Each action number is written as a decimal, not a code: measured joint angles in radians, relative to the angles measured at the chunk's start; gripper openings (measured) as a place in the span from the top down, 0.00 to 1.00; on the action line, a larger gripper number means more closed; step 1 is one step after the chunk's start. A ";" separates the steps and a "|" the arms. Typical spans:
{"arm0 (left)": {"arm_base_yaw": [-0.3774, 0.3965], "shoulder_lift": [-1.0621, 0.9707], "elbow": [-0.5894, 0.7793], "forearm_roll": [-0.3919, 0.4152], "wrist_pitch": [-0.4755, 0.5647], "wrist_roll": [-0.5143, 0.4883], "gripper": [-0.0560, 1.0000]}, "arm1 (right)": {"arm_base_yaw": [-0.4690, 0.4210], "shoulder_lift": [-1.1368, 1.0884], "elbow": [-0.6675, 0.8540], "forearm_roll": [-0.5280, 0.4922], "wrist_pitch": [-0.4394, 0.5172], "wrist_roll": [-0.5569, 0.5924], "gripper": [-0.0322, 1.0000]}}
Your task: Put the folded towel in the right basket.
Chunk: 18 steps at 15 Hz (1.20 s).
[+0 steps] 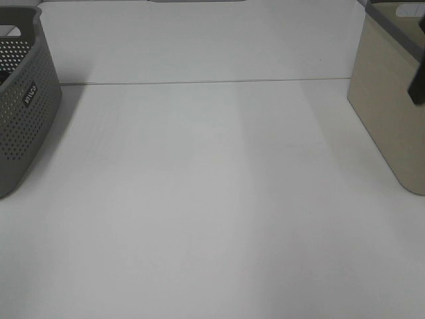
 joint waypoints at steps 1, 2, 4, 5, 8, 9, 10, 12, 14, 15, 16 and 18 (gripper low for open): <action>0.000 0.000 0.000 0.000 0.000 0.000 0.02 | 0.000 -0.085 0.109 -0.007 0.000 0.000 0.33; 0.000 0.000 0.000 0.000 0.000 0.000 0.02 | 0.000 -0.163 0.202 -0.008 0.000 0.000 0.33; 0.000 0.000 0.000 0.000 0.000 0.000 0.02 | 0.000 -0.339 0.378 -0.008 0.000 0.000 0.33; 0.000 0.000 0.000 0.000 0.000 0.000 0.02 | 0.000 -0.427 0.449 -0.010 0.001 -0.001 0.33; 0.000 0.000 0.000 0.000 0.000 0.000 0.02 | 0.000 -0.717 0.602 -0.017 -0.028 -0.027 0.33; 0.000 0.000 0.000 0.000 0.000 0.000 0.02 | 0.000 -0.803 0.633 -0.017 -0.054 -0.030 0.33; 0.000 0.000 0.000 0.000 0.000 0.000 0.02 | 0.000 -0.884 0.647 -0.018 -0.071 -0.030 0.33; 0.000 0.000 0.000 0.000 0.000 0.000 0.02 | 0.000 -1.009 0.651 -0.018 -0.085 -0.031 0.33; 0.000 0.000 0.000 0.000 0.000 0.000 0.02 | 0.000 -1.158 0.670 -0.019 -0.109 -0.032 0.33; 0.000 0.000 0.000 0.000 0.000 0.000 0.02 | 0.000 -1.286 0.684 -0.019 -0.133 -0.033 0.33; 0.000 0.000 0.000 0.000 0.000 0.000 0.02 | 0.000 -1.317 0.686 -0.019 -0.136 -0.033 0.33; 0.000 0.000 0.000 0.000 0.000 0.000 0.02 | 0.000 -1.323 0.686 -0.019 -0.139 -0.034 0.33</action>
